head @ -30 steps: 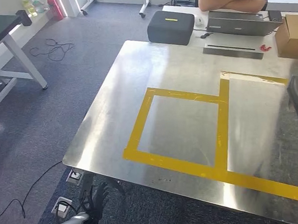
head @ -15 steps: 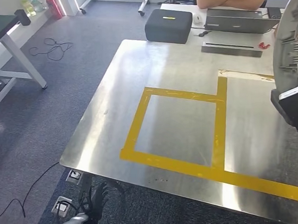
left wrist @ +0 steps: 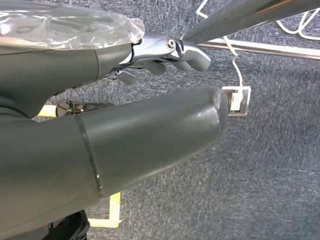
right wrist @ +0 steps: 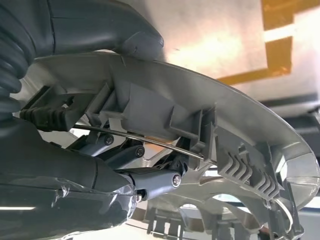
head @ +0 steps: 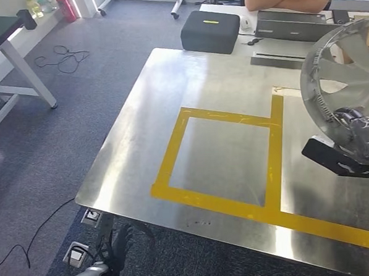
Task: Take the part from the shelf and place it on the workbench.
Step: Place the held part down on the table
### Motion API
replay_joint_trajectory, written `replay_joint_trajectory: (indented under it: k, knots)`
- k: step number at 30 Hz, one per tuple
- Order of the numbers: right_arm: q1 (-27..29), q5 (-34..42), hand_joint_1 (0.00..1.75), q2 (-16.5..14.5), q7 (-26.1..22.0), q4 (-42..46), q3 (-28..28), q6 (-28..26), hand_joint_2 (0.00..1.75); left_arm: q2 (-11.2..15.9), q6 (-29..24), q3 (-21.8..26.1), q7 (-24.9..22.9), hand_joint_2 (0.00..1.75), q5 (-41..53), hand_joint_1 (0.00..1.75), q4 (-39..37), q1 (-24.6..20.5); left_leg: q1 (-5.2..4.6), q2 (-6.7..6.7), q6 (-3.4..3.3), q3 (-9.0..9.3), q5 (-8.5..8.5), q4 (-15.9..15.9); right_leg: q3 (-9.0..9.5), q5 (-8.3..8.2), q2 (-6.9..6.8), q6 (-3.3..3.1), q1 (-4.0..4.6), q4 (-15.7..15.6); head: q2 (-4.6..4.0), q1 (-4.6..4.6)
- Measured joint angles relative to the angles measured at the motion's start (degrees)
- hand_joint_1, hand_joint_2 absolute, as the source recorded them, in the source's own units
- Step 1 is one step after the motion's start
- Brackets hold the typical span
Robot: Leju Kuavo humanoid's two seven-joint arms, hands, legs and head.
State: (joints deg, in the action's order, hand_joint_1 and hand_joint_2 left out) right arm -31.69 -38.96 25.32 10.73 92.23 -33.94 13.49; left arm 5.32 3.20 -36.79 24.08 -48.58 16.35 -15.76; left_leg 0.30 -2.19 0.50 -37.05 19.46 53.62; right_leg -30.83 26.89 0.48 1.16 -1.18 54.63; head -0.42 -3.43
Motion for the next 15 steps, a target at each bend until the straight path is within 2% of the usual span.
replay_joint_trajectory:
  k: [5,11,15]
  knots:
    - [-0.8,-1.3,1.75,1.5,0.4,-1.0,-3.6,1.8,1.75,0.1,0.3,0.0,0.1,0.0,0.2,0.0,0.0,0.0,0.0,-0.03,-0.01,-0.02,0.01,0.0,0.03,0.0,-0.06,0.0,0.0,-0.1,0.0,0.0]
    - [-2.0,-3.5,1.75,3.8,3.1,-2.3,-8.0,13.0,1.75,0.2,1.1,0.0,0.0,0.0,0.1,0.0,0.0,0.0,0.03,-0.03,-0.02,-0.02,0.02,0.0,0.03,0.01,-0.08,0.0,0.01,-0.1,0.0,0.0]
    - [-1.3,-2.5,1.75,6.4,5.3,-3.2,-11.2,16.6,1.75,0.4,1.5,0.0,-0.3,0.0,0.5,0.0,0.0,0.1,0.02,-0.06,-0.02,-0.06,0.02,0.0,0.02,0.0,-0.1,0.01,-0.01,-0.1,0.0,-0.01]
